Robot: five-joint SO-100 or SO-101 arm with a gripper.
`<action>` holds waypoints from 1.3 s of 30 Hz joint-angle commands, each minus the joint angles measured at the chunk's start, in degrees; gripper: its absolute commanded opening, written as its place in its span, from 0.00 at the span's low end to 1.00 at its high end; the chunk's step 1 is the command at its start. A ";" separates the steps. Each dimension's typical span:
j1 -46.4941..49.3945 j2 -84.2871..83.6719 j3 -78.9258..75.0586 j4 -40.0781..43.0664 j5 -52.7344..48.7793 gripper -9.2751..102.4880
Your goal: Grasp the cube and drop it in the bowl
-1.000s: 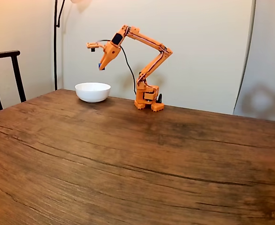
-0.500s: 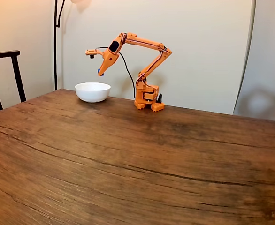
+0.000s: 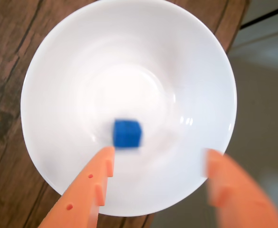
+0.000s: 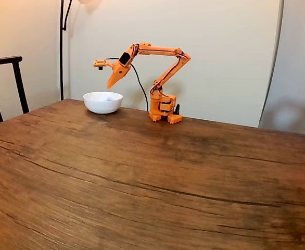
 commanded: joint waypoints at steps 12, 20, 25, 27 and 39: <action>-6.24 1.41 -6.86 8.88 -0.70 0.40; -18.54 1.49 -15.47 17.49 -0.79 0.31; -29.00 1.58 -20.92 22.15 -0.88 0.18; -33.40 1.58 -22.76 23.55 -0.88 0.14; -56.07 1.58 -24.96 24.61 -9.84 0.08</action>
